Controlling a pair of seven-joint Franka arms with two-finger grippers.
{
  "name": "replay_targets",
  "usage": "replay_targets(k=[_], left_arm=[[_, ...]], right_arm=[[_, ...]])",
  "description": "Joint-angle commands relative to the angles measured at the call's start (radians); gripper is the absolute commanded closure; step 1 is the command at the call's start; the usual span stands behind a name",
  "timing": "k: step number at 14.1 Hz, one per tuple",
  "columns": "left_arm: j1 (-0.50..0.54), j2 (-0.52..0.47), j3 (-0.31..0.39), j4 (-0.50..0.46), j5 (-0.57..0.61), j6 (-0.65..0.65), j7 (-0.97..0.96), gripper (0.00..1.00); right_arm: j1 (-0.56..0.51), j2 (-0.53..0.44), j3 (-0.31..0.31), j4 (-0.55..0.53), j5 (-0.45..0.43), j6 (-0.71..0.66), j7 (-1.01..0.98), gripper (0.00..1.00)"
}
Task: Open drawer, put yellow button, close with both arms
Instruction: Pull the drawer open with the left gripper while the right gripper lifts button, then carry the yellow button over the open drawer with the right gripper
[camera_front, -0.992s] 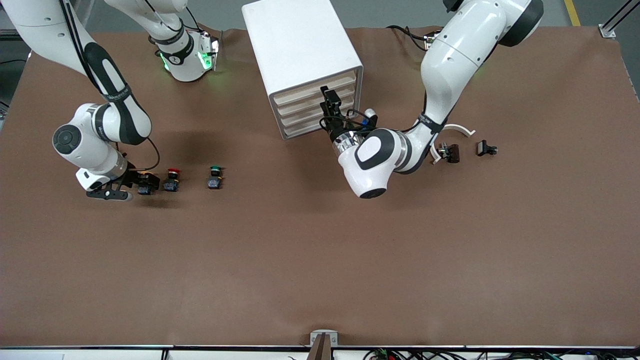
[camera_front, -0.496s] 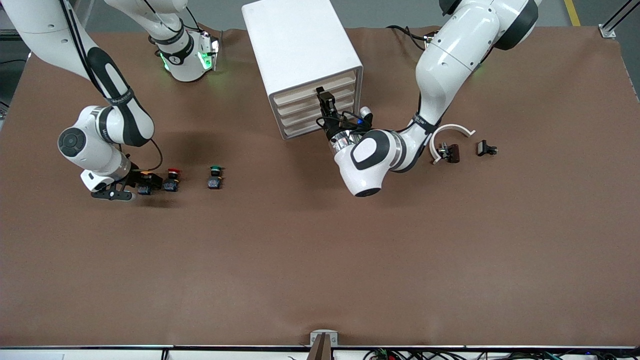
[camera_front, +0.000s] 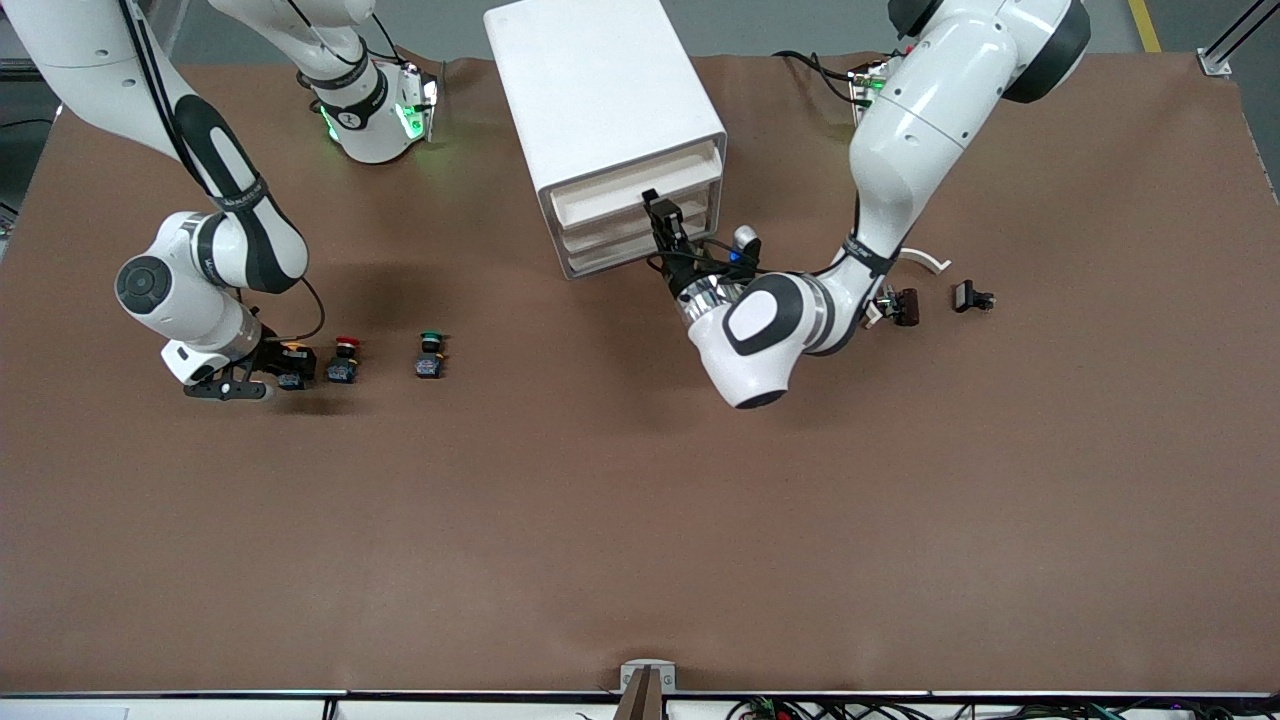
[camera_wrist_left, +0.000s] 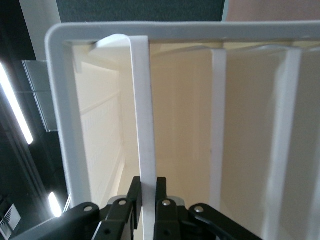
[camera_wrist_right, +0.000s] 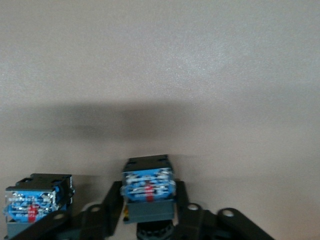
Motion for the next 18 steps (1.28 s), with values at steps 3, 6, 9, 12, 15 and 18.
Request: replay_targets(k=[3, 6, 9, 12, 15, 18], left_arm=[[0.045, 0.036, 0.013, 0.071, -0.002, 0.023, 0.024, 0.94], [0.083, 0.034, 0.013, 0.083, -0.002, 0.033, 0.027, 0.94], [0.1, 0.034, 0.013, 0.105, -0.002, 0.047, 0.027, 0.86], [0.114, 0.028, 0.013, 0.12, 0.001, 0.078, 0.034, 0.0], [0.149, 0.021, 0.01, 0.165, -0.002, 0.078, 0.045, 0.0], [0.199, 0.01, 0.003, 0.234, 0.001, 0.076, 0.054, 0.0]], right_arm=[[0.004, -0.038, 0.001, 0.026, -0.008, -0.068, 0.078, 1.0], [0.016, -0.107, 0.004, 0.136, -0.007, -0.33, 0.145, 1.0], [0.077, -0.19, 0.006, 0.245, -0.005, -0.565, 0.304, 1.0], [0.188, -0.273, 0.007, 0.327, 0.031, -0.769, 0.522, 1.0], [0.327, -0.345, 0.009, 0.355, 0.113, -0.846, 0.781, 1.0], [0.49, -0.343, 0.009, 0.452, 0.127, -0.92, 1.066, 1.0]])
